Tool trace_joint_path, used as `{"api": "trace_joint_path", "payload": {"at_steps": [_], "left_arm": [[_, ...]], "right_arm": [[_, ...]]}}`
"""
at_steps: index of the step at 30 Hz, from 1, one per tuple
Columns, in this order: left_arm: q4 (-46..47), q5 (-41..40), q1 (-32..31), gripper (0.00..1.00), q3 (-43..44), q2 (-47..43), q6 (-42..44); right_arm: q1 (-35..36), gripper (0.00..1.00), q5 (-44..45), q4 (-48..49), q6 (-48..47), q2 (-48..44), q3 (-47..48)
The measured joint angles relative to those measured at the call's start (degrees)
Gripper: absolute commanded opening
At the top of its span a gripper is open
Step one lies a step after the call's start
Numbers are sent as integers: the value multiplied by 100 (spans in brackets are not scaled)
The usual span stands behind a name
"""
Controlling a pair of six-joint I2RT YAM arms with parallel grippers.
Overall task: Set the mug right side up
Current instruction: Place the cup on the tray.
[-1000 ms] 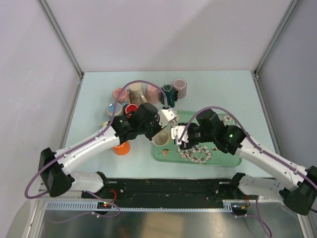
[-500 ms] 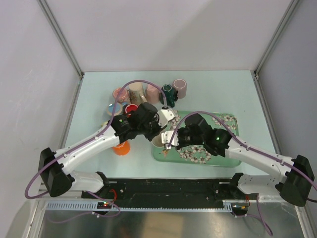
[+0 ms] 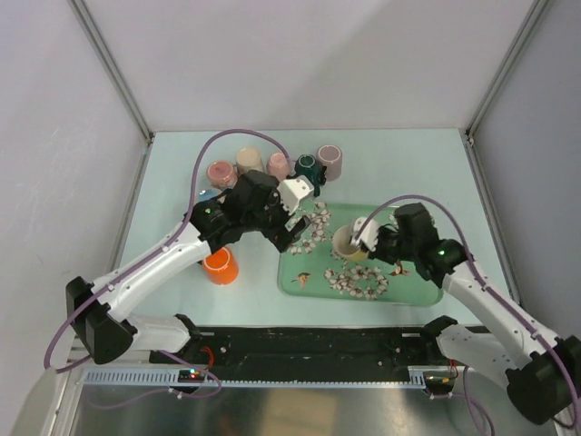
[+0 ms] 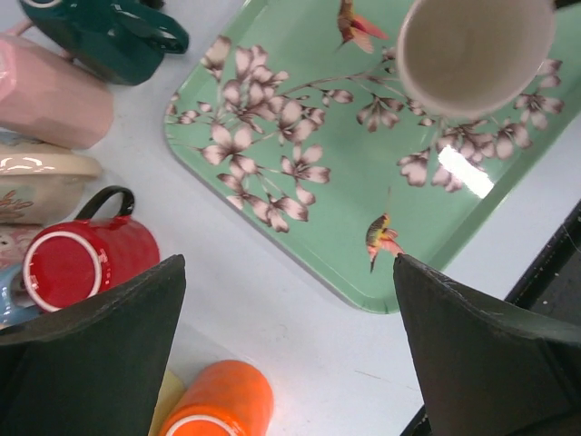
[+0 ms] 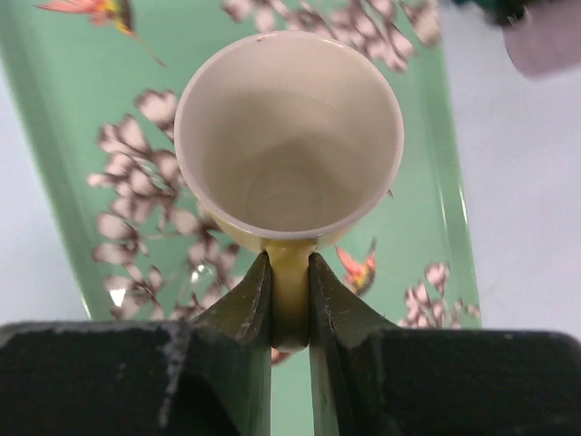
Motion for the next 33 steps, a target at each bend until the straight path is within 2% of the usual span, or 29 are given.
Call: {"api": "trace_joint_path", "payload": {"at_steps": [6,9,13,20,25,33], "left_arm": [[-61,-63,321,100,59,-74,111],[-118,-63,382,100,61,-55,149],[-146,-26,387,100,116,22,157],[-149,-20,387,100,118,31,315],[-153,-17,387,100,118,31,389],[-157,-20,387,100,118,31,398]], "right_arm": [[-1947,0,-780,-310,-319,-155,-4],[-2894,0,-1067,-369,-669,184,-2],[-3711,0,-1370,-422,-1075,833,46],[-4518,0,-1805,-319,-1222,1766,619],[-4798,3,-1993,-120,-1224,2299,927],[-4953,26,-2135,149,-1231,2898,1307]]}}
